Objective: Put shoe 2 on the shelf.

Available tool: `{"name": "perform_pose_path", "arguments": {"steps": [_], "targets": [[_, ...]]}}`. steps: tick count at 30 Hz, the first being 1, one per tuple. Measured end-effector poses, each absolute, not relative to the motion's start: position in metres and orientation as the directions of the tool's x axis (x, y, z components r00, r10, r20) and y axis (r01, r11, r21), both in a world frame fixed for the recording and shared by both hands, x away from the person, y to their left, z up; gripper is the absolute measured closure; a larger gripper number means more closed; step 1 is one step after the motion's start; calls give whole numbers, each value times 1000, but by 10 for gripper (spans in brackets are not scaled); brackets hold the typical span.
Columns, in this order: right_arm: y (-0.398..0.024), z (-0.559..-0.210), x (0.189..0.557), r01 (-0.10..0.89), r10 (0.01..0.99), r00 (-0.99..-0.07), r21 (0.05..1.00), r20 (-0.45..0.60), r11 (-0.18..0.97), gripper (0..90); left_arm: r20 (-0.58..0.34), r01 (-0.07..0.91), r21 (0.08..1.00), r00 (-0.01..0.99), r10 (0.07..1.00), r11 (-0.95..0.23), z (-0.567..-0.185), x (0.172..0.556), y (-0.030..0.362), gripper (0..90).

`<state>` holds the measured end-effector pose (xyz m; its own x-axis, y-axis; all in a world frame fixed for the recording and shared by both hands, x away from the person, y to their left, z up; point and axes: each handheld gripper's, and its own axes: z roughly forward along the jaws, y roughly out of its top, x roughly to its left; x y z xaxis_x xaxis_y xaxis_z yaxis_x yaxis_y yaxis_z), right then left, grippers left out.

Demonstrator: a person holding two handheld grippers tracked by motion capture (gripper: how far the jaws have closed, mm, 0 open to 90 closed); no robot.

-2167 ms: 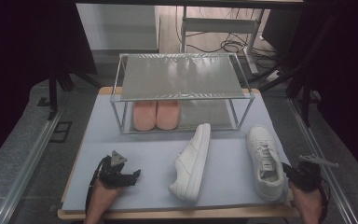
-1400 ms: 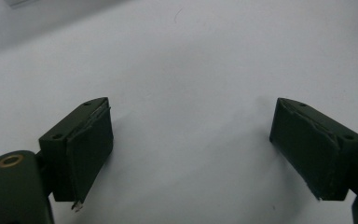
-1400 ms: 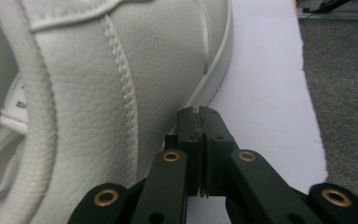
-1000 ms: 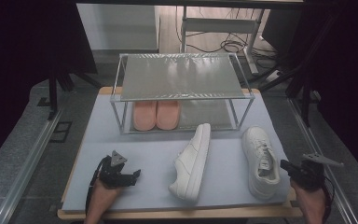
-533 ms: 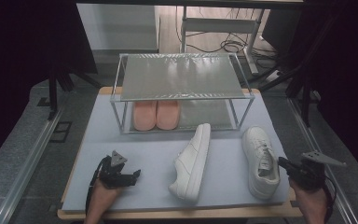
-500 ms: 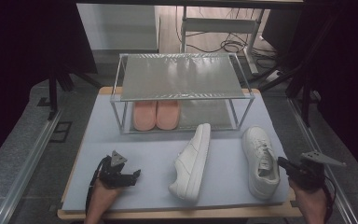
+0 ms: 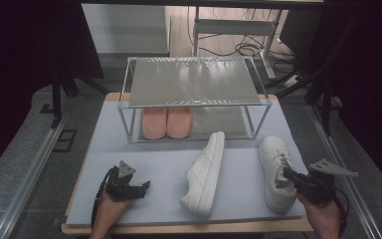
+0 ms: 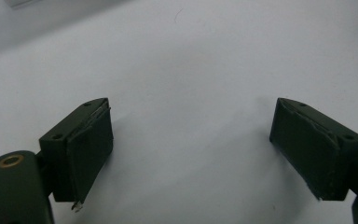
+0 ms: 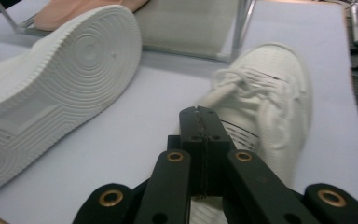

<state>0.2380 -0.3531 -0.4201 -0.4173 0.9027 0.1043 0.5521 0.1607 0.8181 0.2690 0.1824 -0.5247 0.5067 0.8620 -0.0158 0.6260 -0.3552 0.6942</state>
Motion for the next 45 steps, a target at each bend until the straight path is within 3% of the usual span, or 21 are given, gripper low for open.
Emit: {"name": "perform_pose_path", "arguments": {"steps": [28, 45], "targets": [[-264, -431, 245, 522, 783, -614, 796, 101, 307, 898, -16, 626, 694, 507, 862, -355, -525, 269, 182, 134], [-227, -442, 258, 506, 732, -674, 786, 102, 356, 898, -16, 626, 694, 506, 862, -355, -525, 269, 182, 133]]}}
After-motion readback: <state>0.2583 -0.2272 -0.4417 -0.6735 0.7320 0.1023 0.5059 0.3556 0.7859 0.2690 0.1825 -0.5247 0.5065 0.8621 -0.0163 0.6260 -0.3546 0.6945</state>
